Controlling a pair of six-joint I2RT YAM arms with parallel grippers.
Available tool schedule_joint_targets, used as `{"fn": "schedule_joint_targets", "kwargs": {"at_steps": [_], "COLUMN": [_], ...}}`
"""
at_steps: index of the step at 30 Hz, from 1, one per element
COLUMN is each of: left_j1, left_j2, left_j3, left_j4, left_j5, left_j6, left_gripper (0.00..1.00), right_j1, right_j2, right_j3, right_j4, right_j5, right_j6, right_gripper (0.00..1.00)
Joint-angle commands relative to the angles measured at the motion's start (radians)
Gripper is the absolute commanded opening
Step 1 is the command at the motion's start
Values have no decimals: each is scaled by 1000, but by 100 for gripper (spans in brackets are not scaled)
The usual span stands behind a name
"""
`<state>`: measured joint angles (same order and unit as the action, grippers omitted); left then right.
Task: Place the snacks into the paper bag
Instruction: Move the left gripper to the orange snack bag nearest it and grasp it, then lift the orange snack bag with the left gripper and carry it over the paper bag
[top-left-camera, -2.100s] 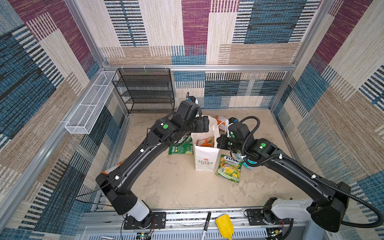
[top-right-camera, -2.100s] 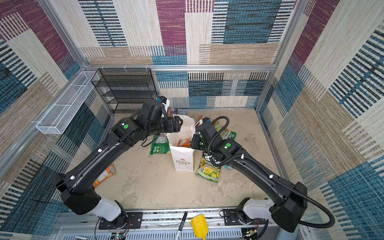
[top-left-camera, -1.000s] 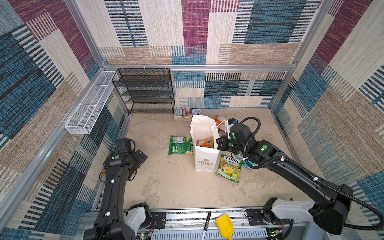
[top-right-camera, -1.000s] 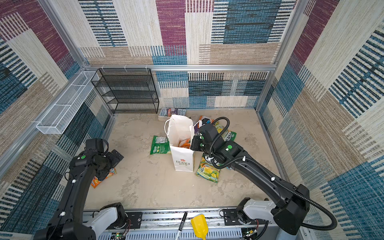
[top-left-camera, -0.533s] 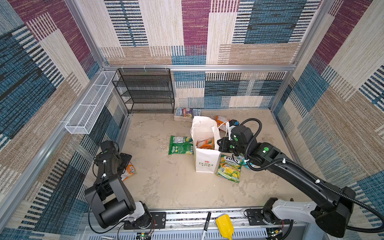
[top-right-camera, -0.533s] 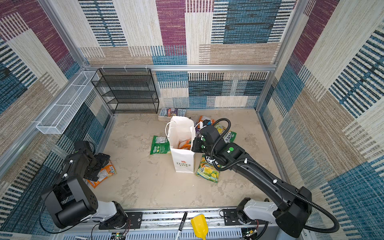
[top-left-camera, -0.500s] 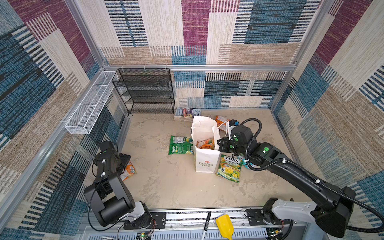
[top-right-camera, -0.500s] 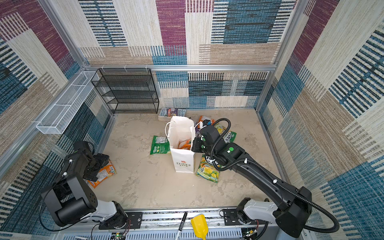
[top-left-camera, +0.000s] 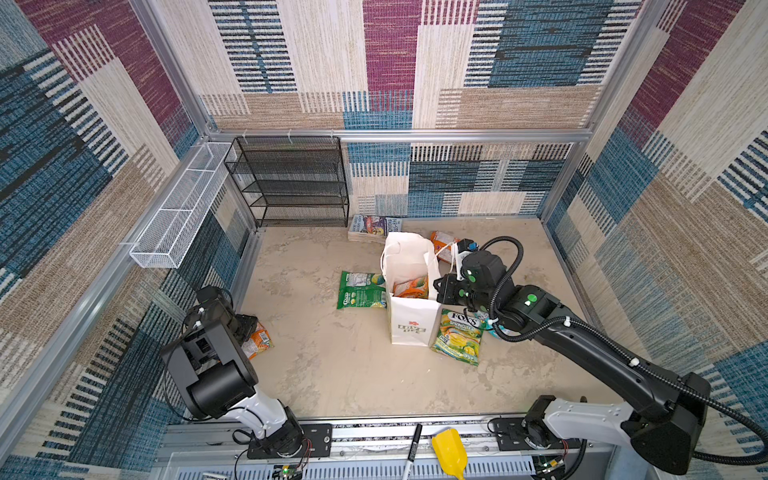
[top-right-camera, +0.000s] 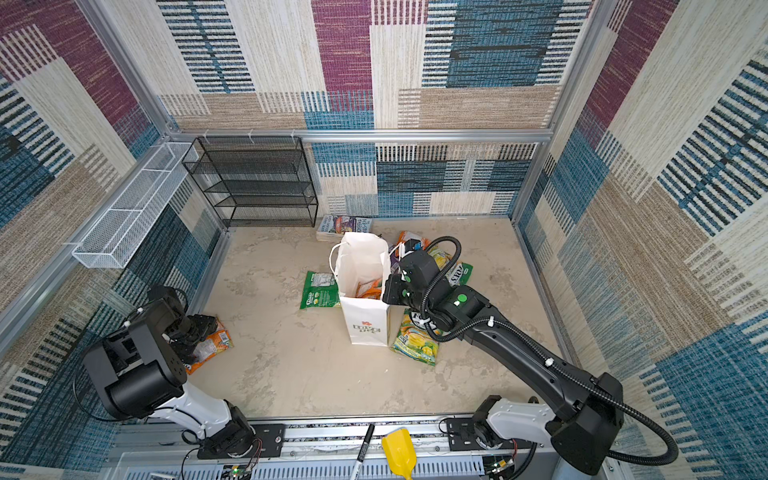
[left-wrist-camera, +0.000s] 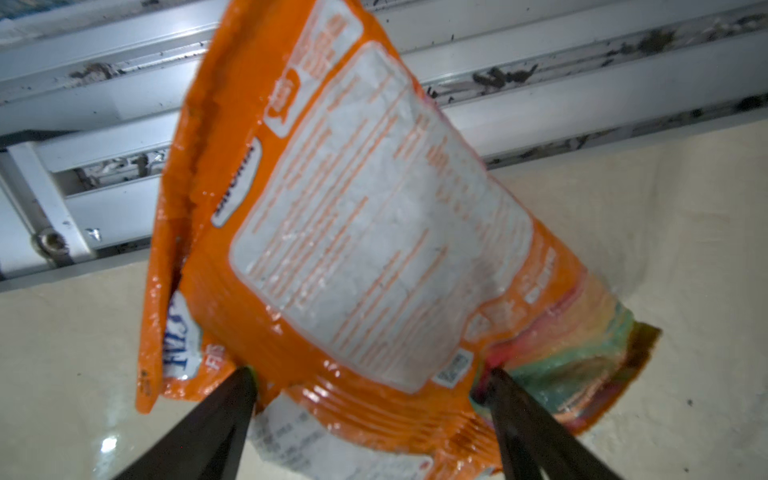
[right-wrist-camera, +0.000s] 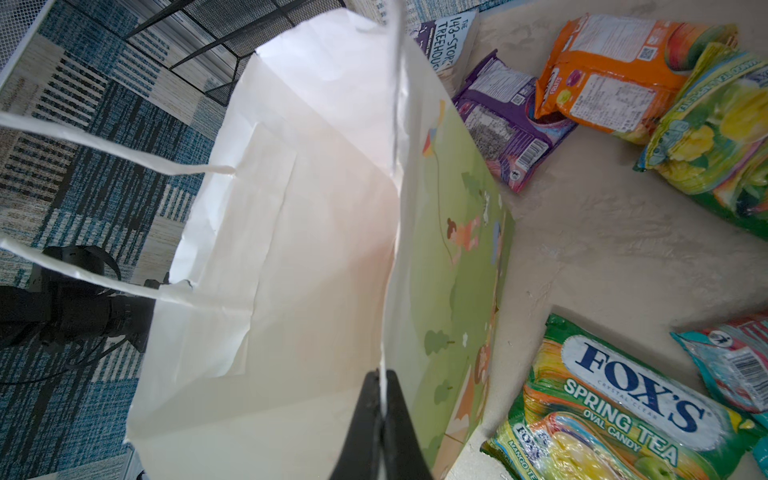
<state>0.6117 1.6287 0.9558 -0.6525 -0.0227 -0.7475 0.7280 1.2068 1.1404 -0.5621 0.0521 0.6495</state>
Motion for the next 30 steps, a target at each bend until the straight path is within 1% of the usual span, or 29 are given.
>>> {"fn": "schedule_joint_targets", "kwargs": {"at_steps": [1, 7, 9, 11, 14, 17, 23, 27, 30], "left_j1": [-6, -23, -35, -53, -74, -79, -92, -112, -149], "left_j2": [21, -3, -26, -61, -119, -169, -309, -411, -484], "left_j3": [-13, -56, -70, -93, -129, -160, -185, -154, -101], "left_j4": [22, 50, 50, 51, 59, 59, 53, 11, -39], "left_j5": [56, 97, 105, 110, 113, 131, 212, 261, 284], "left_j6": [25, 36, 38, 37, 33, 27, 45, 69, 91], "left_gripper": [83, 67, 61, 53, 43, 39, 31, 28, 27], "right_j1": [1, 1, 0, 1, 1, 1, 0, 1, 1], "right_j2": [2, 2, 3, 3, 6, 10, 15, 14, 17], "right_j3": [-5, -5, -4, -2, -1, 2, 9, 12, 18], "right_j4": [16, 18, 18, 19, 20, 20, 21, 21, 18], "right_j5": [-14, -16, -16, -14, -14, -18, -16, -15, -12], "right_j6": [-4, -2, -2, 0, 1, 1, 6, 9, 10], "right_gripper": [0, 0, 0, 0, 0, 0, 0, 0, 0]}}
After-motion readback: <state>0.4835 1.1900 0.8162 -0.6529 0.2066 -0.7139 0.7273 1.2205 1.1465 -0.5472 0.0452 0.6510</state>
